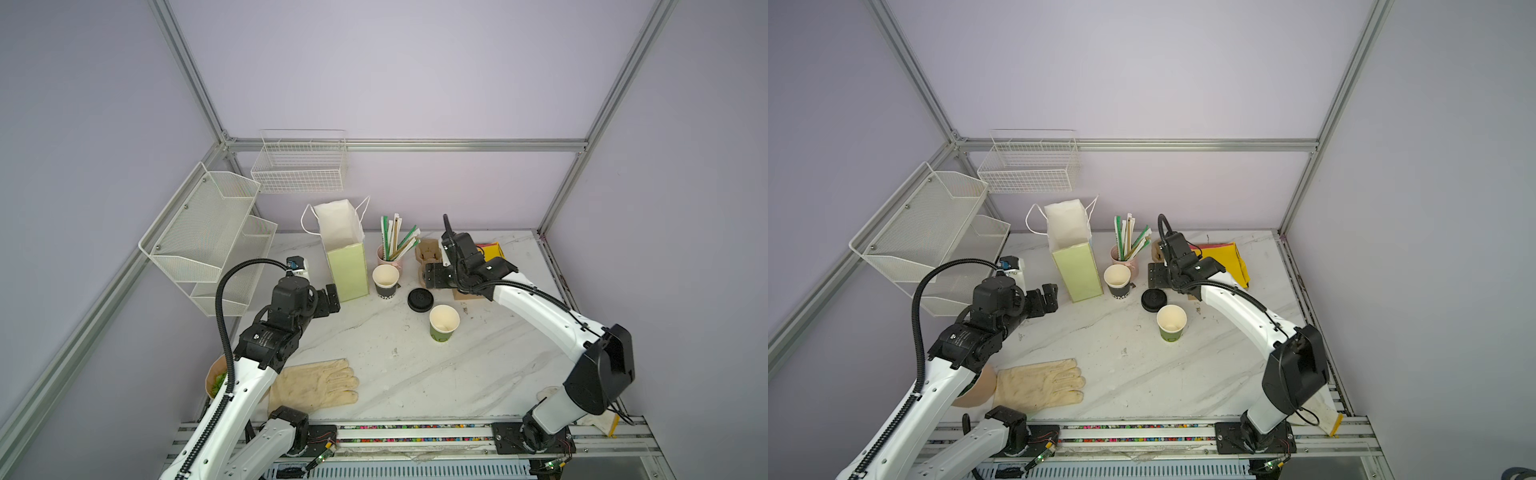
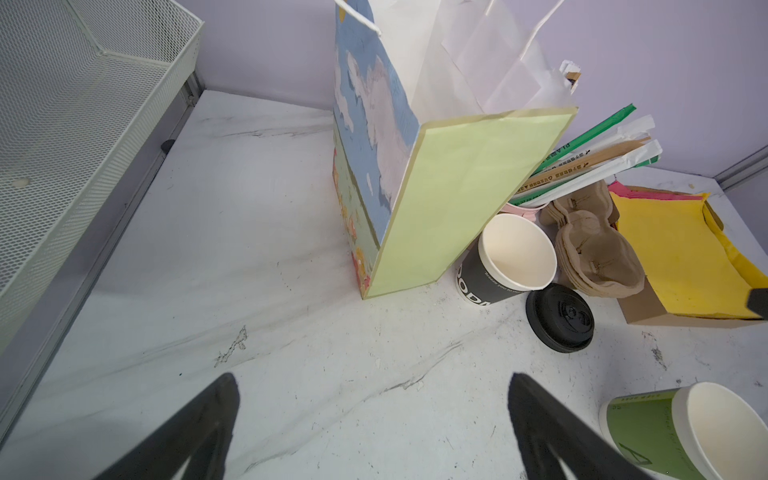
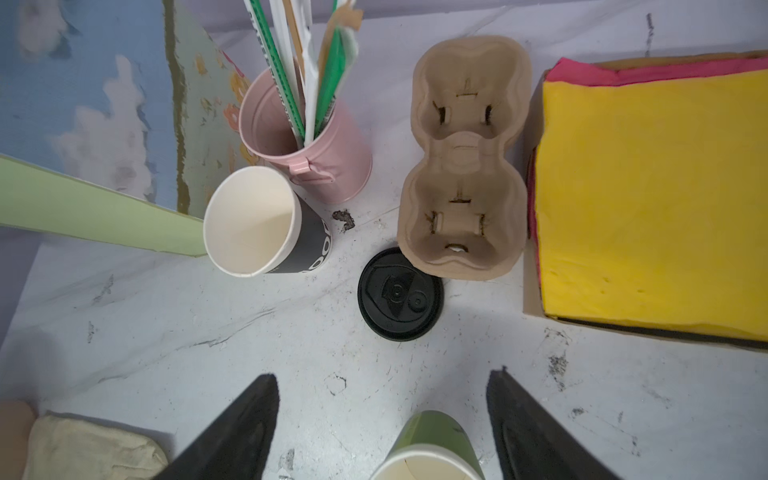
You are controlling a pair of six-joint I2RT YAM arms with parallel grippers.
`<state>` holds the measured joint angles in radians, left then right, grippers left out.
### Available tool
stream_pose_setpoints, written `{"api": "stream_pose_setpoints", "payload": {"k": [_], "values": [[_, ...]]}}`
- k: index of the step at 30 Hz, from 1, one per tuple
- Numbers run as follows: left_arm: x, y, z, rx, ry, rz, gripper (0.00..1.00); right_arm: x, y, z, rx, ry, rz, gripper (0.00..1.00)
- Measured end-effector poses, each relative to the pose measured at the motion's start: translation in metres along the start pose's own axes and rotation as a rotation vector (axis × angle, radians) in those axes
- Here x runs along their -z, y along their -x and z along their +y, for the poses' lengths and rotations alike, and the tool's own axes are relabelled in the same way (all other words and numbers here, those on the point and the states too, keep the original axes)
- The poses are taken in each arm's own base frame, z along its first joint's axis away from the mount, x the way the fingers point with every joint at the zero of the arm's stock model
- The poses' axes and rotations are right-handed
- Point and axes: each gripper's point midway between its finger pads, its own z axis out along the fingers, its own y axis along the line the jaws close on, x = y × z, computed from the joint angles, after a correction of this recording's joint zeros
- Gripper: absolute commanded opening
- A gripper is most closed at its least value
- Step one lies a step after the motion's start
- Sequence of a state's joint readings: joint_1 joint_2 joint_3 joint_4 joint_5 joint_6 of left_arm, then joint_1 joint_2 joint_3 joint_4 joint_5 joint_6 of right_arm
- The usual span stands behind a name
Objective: Pack the takeout coffee
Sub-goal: 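Release the green-banded cup and move the right gripper toward the cardboard cup carrier, then lower the open right gripper over the black lid beside the carrier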
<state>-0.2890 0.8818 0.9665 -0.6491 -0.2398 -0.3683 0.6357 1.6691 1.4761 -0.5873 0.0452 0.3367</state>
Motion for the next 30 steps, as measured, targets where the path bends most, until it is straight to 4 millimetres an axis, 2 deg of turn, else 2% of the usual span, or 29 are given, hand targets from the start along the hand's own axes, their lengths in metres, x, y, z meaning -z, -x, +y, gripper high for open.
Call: {"api": "stream_pose_setpoints", "payload": {"k": [5, 11, 21, 30], "values": [[0.000, -0.003, -0.002, -0.025, -0.004, 0.009, 1.00, -0.045, -0.025, 0.009, 0.058, -0.060, 0.103, 0.92], [0.001, -0.006, -0.004, -0.045, -0.003, 0.020, 1.00, -0.075, -0.039, 0.000, 0.069, -0.118, 0.160, 0.95], [0.001, -0.007, -0.004, -0.066, 0.000, 0.022, 1.00, -0.109, -0.056, -0.010, 0.071, -0.180, 0.218, 0.92], [0.001, -0.007, -0.003, -0.072, 0.004, 0.021, 1.00, -0.119, -0.058, -0.013, 0.057, -0.205, 0.223, 0.88]]}}
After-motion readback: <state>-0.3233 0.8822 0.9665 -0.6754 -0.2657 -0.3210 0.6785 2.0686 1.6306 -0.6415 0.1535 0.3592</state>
